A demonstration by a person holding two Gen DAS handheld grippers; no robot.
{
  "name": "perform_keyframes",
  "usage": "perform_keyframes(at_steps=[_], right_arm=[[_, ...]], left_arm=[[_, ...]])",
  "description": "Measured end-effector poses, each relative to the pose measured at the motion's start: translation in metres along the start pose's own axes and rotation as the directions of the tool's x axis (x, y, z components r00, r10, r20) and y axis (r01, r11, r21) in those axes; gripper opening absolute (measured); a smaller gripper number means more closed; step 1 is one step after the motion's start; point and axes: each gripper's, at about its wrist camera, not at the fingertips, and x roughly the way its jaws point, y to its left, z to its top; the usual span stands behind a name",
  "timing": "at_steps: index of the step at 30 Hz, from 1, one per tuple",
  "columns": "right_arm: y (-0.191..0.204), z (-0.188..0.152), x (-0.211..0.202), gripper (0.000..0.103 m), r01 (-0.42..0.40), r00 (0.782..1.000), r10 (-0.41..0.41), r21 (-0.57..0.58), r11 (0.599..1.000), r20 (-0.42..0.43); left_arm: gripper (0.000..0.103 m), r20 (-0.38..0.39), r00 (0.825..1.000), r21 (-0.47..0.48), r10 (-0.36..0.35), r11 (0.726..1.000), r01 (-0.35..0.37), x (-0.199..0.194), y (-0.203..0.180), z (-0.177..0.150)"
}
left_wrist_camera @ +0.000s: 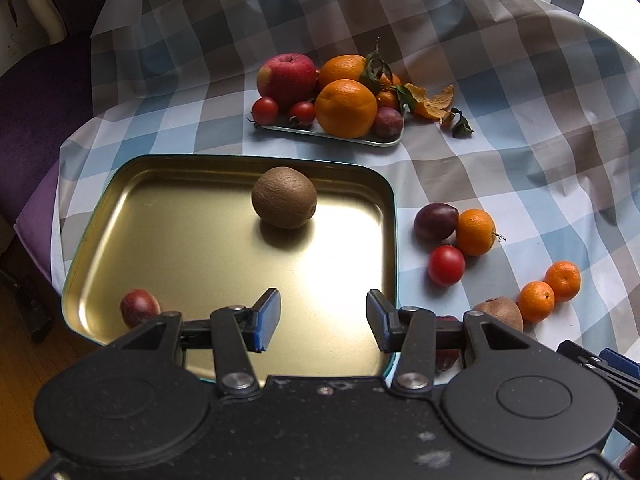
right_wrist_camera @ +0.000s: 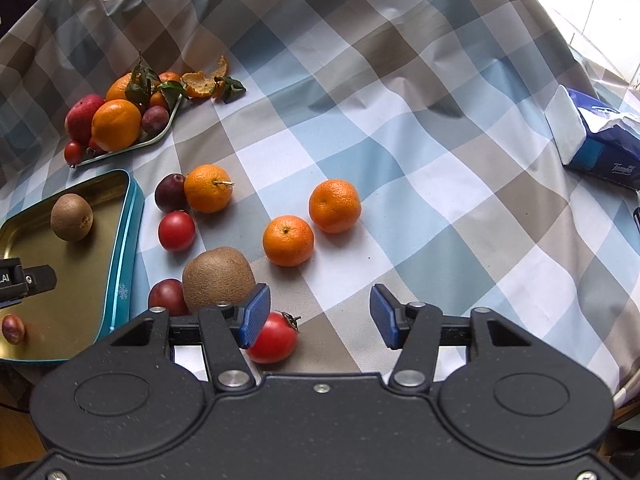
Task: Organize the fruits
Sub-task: 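Move the right gripper to a red tomato and close on it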
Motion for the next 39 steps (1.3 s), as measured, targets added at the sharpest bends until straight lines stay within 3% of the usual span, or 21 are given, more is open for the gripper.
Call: perform_keyframes(at_steps=[6,13,31,33,35,39], right_arm=[[0.006,-0.009,-0.002,0.058,-0.053,0.998,0.054,-0.073,0.996,0.019],[0.018,-0.021,-0.001,0.057,-0.138,0.99,0.138,-0.146,0.98,-0.007],[0.026,-0.03,0.02,0.057,-0.067,0.997,0.061,-0.147,0.987,-0.042],[0.029,-0.031,0.024,0.055,-0.057,0.998,0.049,-0.16,0.986,-0.05],[0.031,-0.032,0.026,0.045,-0.065,0.996,0.054,-0.176,0.982,-0.067],[0.031,-0.034,0.024,0.044,-0.045,0.998,0.036,-0.203,0.978,-0.051]], left_arm=[[0.048,-0.019,0.999,0.042,-0.045,0.998,0.045,0.002,-0.02,-0.002],[0.048,-0.043,0.996,0.023,-0.073,0.997,0.074,0.004,-0.023,-0.003],[0.048,-0.056,0.995,0.006,-0.077,0.997,0.077,0.005,-0.019,-0.002],[0.048,-0.057,0.996,0.005,-0.074,0.997,0.075,0.005,-0.019,-0.002],[0.048,-0.059,0.996,0.005,-0.071,0.997,0.072,0.006,-0.02,-0.003],[0.048,-0.062,0.996,0.006,-0.071,0.997,0.072,0.006,-0.02,-0.002]])
